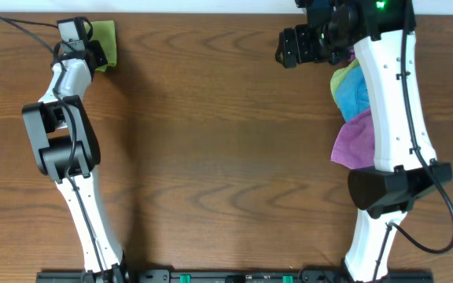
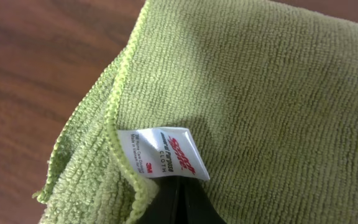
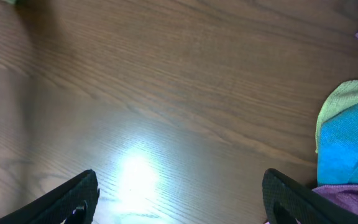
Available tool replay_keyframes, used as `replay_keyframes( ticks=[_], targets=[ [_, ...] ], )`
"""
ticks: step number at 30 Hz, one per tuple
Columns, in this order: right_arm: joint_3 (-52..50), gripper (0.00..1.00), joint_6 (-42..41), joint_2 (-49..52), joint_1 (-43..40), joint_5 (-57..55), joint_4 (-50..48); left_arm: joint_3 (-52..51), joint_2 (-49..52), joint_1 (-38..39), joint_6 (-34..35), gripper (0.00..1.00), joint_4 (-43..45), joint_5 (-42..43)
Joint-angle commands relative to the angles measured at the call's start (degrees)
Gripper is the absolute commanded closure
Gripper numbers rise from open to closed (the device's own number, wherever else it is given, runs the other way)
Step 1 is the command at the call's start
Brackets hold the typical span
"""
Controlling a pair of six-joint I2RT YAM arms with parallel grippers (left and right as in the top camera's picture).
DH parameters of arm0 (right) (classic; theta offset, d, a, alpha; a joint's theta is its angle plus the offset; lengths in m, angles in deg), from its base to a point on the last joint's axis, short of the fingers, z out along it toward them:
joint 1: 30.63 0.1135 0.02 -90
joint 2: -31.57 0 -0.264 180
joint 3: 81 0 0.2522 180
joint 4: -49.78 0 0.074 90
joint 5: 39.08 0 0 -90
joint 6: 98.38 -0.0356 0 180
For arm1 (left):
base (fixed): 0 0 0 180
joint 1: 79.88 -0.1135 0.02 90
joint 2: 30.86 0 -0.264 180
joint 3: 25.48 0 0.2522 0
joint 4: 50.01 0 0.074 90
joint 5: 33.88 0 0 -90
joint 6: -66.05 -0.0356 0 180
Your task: Fold the cloth
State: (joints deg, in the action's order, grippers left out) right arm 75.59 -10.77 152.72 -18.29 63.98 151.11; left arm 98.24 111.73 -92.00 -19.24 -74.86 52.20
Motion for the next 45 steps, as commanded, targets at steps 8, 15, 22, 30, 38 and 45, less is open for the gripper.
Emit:
replay_keyframes(
  ticks=[8,15,22,30,38,45],
  targets=[
    [0.6,0.15,-0.8,0.1,0.1,0.3,-0.9,-2.0,-2.2,-0.3,0.6,0.94,-5.3,-1.2],
    [0.6,0.15,-0.8,0.1,0.1,0.5,-1.1,-2.0,-3.4,-0.3,0.6,0.73,-5.0,-4.1],
    [0.6,0.14,-0.7,0.1,0.1,0.5,-1.2,-2.0,-11.1,-0.3,0.4,0.34,-4.4,-6.6],
    [0.6,0.14,-0.7,0.1,0.1,0.5,-1.9,-2.0,-22.9,0.8,-2.2,0.58,-9.6,4.4],
    [0.6,0.43,0.8,0.0,0.1,0.5,-4.0,-2.0,-36.7,1.6,-2.2,0.94,-23.6,18.9],
    [0.6,0.98,3.2,-3.9,0.1,0.4,-0.2,-2.0,-48.2,1.9,-4.3,0.94,-43.5,18.4]
  ],
)
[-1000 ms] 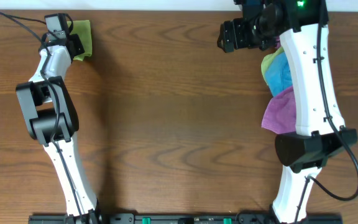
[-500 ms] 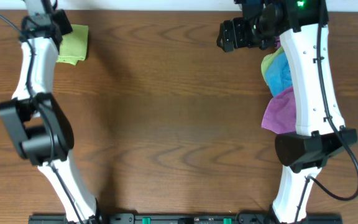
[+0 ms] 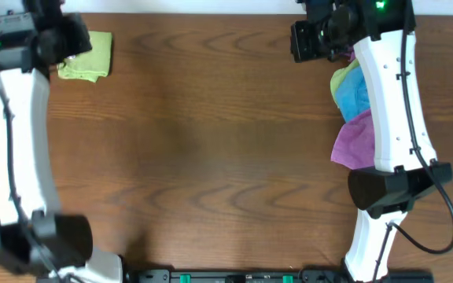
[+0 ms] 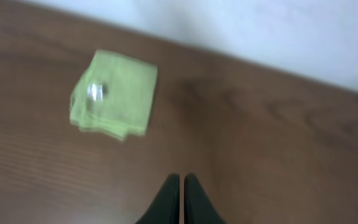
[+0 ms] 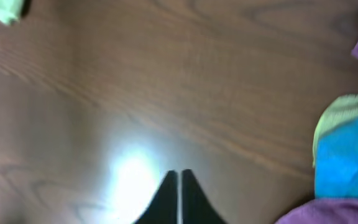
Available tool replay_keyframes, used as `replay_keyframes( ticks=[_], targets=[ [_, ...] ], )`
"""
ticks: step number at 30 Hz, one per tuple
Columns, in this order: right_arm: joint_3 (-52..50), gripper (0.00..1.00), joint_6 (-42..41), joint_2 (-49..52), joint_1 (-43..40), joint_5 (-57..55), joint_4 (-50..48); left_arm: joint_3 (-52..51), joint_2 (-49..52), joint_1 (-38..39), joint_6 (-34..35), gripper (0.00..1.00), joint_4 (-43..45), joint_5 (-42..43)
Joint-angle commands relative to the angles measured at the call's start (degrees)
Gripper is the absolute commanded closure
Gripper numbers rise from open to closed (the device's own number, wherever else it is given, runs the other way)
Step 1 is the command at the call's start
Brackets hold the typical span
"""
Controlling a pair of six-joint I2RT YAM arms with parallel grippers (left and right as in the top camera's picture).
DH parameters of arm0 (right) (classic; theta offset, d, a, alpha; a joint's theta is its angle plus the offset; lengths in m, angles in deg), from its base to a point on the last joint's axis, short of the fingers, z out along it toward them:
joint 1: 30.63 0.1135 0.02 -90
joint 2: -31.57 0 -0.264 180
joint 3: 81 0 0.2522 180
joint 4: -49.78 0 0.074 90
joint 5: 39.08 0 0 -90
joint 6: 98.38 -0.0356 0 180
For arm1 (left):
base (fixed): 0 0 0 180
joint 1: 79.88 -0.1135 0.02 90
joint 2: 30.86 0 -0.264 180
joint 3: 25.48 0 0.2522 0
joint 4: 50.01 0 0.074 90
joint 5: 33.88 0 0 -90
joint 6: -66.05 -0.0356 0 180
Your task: Fold the cloth
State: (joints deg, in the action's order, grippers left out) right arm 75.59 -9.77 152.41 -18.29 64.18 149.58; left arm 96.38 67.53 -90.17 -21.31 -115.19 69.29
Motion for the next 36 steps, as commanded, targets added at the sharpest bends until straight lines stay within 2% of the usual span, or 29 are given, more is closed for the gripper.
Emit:
replay_keyframes(
  ticks=[1,8,12,15,19,22,23,24,25,26,27,28,36],
  targets=[
    [0.6,0.98,3.0,-4.9,0.1,0.2,2.6,-0.1,-5.9,0.4,-3.2,0.94,-5.1,1.3],
    [0.4,0.98,3.6,-17.9,0.1,-7.5,11.1,-0.9,-20.9,5.7,-4.2,0.94,-15.1,-6.0],
    [-5.4,0.98,3.6,-25.6,0.1,-7.5,10.6,-8.5,-28.6,12.2,-4.0,0.94,-14.4,-7.9],
    [-15.3,0.98,3.7,-31.7,0.1,-7.5,7.6,-16.9,-34.0,16.1,-2.2,0.94,-11.3,-12.0],
    [-38.2,0.98,3.4,-44.2,0.1,-7.2,-2.4,-27.5,-40.2,18.9,-0.6,0.94,-8.7,-12.0],
    [-50.8,0.98,2.5,-52.2,0.1,-7.1,-10.1,-31.7,-42.7,18.9,1.0,0.95,-7.6,-11.5],
    [-53.7,0.95,2.5,-54.6,0.1,-7.0,-12.2,-32.2,-43.0,18.9,1.2,0.94,-7.5,-11.1],
    [-55.4,0.79,2.5,-56.4,0.1,-7.0,-13.5,-32.2,-43.1,18.9,1.2,0.91,-7.4,-10.4],
    [-56.6,0.53,2.5,-57.9,0.1,-7.0,-14.4,-32.2,-43.1,18.9,1.2,0.77,-7.1,-9.6],
    [-57.1,0.26,2.5,-58.8,0.1,-7.0,-14.6,-32.2,-43.1,18.9,1.2,0.58,-6.8,-8.6],
    [-57.4,0.01,2.5,-59.6,0.1,-7.1,-14.7,-32.2,-43.1,18.9,1.2,0.18,-6.4,-7.7],
    [-57.5,0.01,2.5,-59.9,0.1,-7.1,-14.5,-32.2,-43.0,18.9,1.2,0.05,-6.1,-7.3],
    [-57.5,0.01,2.5,-59.8,0.1,-7.5,-12.1,-32.2,-43.0,18.9,3.8,0.05,-5.8,-7.2]
  ],
)
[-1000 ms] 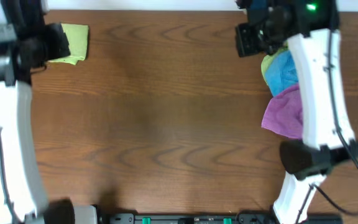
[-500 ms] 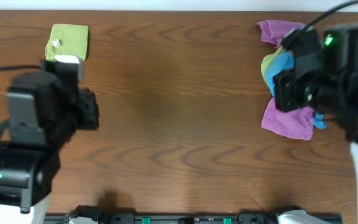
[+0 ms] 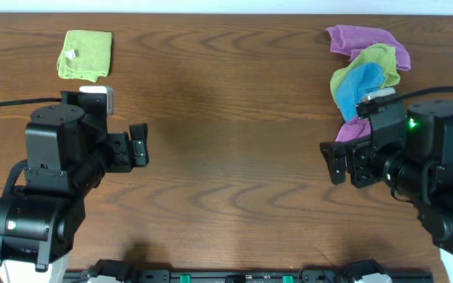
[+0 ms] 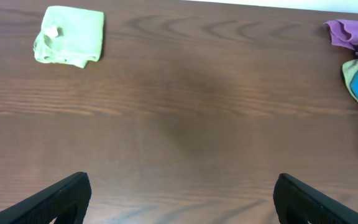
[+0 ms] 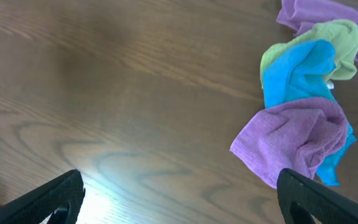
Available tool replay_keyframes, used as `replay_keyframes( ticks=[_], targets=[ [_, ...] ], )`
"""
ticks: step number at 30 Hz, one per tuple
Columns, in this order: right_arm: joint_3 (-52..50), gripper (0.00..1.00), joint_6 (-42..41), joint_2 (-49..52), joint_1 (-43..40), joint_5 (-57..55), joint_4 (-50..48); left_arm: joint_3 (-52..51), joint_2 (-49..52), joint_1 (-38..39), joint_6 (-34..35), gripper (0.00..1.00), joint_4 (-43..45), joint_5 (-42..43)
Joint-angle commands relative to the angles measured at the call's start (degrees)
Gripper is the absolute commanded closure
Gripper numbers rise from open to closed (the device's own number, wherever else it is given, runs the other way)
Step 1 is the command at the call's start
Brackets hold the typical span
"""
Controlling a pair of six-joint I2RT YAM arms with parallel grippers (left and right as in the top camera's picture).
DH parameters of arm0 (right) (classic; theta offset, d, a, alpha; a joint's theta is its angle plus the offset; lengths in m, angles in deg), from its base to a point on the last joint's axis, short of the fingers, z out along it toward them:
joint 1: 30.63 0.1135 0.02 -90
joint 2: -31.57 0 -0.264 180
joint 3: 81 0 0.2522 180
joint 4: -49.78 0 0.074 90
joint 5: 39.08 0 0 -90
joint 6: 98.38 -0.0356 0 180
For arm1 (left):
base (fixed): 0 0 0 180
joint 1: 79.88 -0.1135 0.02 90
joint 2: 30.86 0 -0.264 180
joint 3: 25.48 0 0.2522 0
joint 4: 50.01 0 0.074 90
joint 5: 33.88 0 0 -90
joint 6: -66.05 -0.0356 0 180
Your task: Fold the cloth
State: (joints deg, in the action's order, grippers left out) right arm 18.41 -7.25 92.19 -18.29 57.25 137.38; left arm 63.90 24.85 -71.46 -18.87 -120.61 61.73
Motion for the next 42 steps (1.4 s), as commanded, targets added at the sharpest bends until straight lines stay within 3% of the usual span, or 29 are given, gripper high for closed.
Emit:
replay_keyframes(
  ticks=[1,12,17,22,25,27,29,38,42],
  targets=[
    [-0.3,0.01,0.0,0.5,0.1,-0.5,0.2,0.3,-0.3,0.2,1.4,0.05,-0.3,0.3],
    [-0.3,0.01,0.0,0.6,0.1,-0.5,0.3,0.3,-0.3,0.2,1.4,0.05,-0.7,-0.1],
    [-0.3,0.01,0.0,0.6,0.1,-0.5,0.3,0.3,-0.4,0.6,1.3,0.05,-7.5,-0.6],
    [-0.3,0.01,0.0,0.6,0.1,-0.5,0.3,0.2,-2.1,0.6,1.1,0.05,-7.6,-8.0],
    [-0.3,0.01,0.0,0.6,0.1,-0.5,0.3,-1.2,-5.4,0.5,-4.2,0.05,-4.9,-10.8],
    [-0.3,0.01,0.0,0.6,0.1,-0.5,0.3,-4.4,-9.0,0.1,-12.0,0.05,-1.0,-10.7],
    [-0.3,0.01,0.0,0.6,0.1,-0.5,0.3,-8.3,-12.2,-0.7,-15.4,0.05,3.0,-11.7],
    [-0.3,0.01,0.0,0.6,0.1,-0.5,0.3,-34.3,-29.4,-6.7,-15.1,0.05,20.1,-8.4],
    [-0.3,0.01,0.0,0.6,0.1,-0.5,0.3,-46.3,-37.0,-7.4,-11.1,0.05,26.3,-7.6]
  ],
)
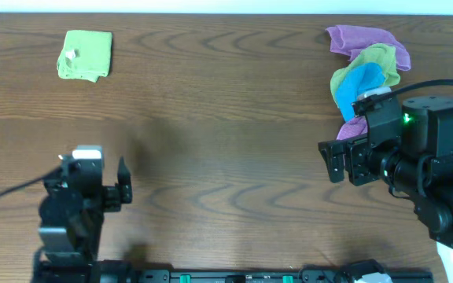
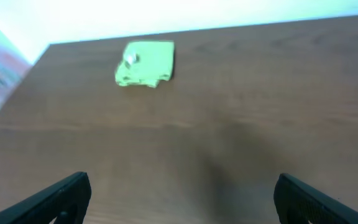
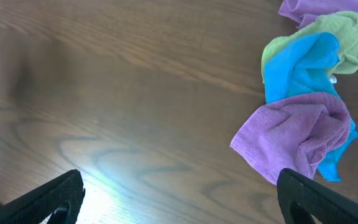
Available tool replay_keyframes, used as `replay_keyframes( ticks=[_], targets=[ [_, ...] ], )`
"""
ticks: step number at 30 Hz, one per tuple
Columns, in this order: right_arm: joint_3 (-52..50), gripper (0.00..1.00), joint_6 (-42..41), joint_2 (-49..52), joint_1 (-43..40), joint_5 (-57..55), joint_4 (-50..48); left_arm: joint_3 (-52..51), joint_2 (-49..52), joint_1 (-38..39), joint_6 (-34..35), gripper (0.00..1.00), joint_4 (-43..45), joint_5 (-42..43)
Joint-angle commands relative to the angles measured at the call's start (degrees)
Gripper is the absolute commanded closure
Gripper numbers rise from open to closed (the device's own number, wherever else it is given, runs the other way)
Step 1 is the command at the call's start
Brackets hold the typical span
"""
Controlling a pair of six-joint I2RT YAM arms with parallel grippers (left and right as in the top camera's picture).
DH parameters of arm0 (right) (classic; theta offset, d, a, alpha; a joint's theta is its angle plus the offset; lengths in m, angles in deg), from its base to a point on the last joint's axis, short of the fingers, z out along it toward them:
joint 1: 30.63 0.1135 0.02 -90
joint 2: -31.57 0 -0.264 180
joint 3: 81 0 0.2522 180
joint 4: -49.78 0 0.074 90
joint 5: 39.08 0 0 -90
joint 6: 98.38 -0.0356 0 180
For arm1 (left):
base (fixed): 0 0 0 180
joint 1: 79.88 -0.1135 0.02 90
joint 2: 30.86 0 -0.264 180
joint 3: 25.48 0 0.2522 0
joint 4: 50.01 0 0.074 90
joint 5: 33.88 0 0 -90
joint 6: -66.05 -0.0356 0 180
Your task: Fold the cloth
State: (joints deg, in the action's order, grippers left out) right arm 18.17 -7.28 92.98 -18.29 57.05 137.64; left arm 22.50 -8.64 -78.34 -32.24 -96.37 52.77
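Observation:
A green cloth (image 1: 85, 55) lies folded into a small square at the table's far left corner, a white label on top; the left wrist view shows the same green cloth (image 2: 145, 62). At the far right lies a crumpled pile of cloths (image 1: 364, 75): purple, green, blue and purple. In the right wrist view the pile (image 3: 309, 93) fills the upper right. My left gripper (image 1: 124, 189) (image 2: 182, 211) hangs open near the front left, far from the green cloth. My right gripper (image 1: 329, 161) (image 3: 179, 208) is open just left of the pile's front purple cloth, with nothing between its fingers.
The brown wooden table (image 1: 226, 118) spreads between the two arms. Its far edge (image 2: 241, 28) meets a white wall. Black and green fixtures (image 1: 234, 277) run along the front edge.
My left arm has drawn back toward the front edge, and its camera now looks across the table at a flatter angle. The right arm has barely shifted. Both grippers stay open.
First my left gripper was down on the folded green cloth at the far left and the right one stood open at the back by the pile. Then both were shut, the left clear of the cloth. Later both arms were pulled back and open, the left now nearest the front.

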Motion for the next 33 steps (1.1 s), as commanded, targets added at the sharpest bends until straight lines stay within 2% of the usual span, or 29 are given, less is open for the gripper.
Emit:
replay_keyframes(
  ticks=[1,5,13,24,33],
  targets=[
    [0.0,0.01,0.0,-0.2,0.1,-0.3,0.1,-7.6,-5.3,-0.5,3.3,0.05,3.4,1.7],
    [0.0,0.01,0.0,-0.2,0.1,-0.3,0.1,-17.0,-11.2,-0.5,7.1,0.05,7.9,1.9],
    [0.0,0.01,0.0,-0.2,0.1,-0.3,0.1,-25.9,-19.3,-0.5,10.3,0.05,11.7,1.7],
    [0.0,0.01,0.0,-0.2,0.1,-0.3,0.1,-28.1,-22.0,-0.4,11.6,0.05,11.9,1.2],
    [0.0,0.01,0.0,-0.2,0.1,-0.3,0.1,-28.1,-22.0,-0.4,8.1,0.05,12.0,1.5]
  ],
)
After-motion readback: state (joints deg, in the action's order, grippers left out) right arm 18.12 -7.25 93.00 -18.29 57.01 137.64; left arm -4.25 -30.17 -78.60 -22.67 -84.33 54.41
